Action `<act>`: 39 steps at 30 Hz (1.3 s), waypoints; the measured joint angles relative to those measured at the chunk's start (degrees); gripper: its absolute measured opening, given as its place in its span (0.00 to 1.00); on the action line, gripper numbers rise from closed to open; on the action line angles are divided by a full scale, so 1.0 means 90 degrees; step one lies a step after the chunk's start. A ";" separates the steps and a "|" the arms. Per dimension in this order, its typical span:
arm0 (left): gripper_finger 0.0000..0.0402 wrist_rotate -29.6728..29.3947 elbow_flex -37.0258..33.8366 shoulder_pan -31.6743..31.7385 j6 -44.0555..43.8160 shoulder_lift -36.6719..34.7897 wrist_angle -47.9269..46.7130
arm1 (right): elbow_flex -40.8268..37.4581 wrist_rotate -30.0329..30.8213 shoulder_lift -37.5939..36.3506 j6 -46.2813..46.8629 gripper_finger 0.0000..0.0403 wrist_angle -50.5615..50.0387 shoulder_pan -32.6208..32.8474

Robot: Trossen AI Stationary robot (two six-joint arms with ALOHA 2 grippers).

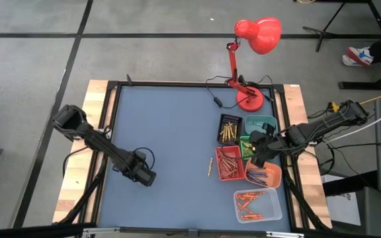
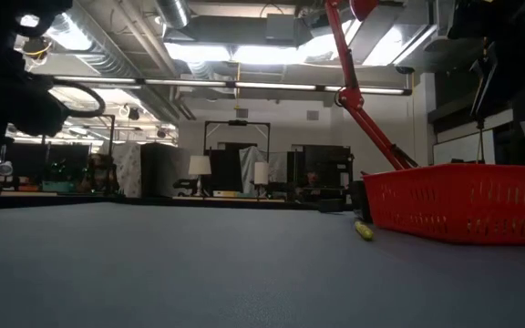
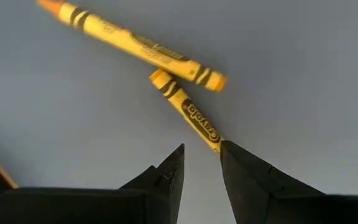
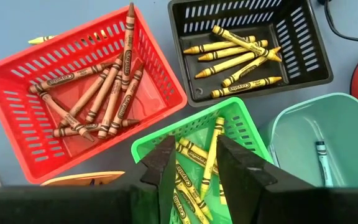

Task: Sort crayons
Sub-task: Put the yellow crayon into the black basket

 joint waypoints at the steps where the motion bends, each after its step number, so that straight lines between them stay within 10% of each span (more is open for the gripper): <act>1: 0.24 -0.0009 0.0011 0.0000 -0.0001 0.0041 0.0020 | 0.0000 0.0000 0.0000 0.0000 0.28 0.0000 0.0000; 39: 0.01 -0.0395 -0.0002 -0.0011 0.1638 0.0150 0.0929 | 0.0000 -0.0002 0.0000 -0.0044 0.28 0.1606 0.0000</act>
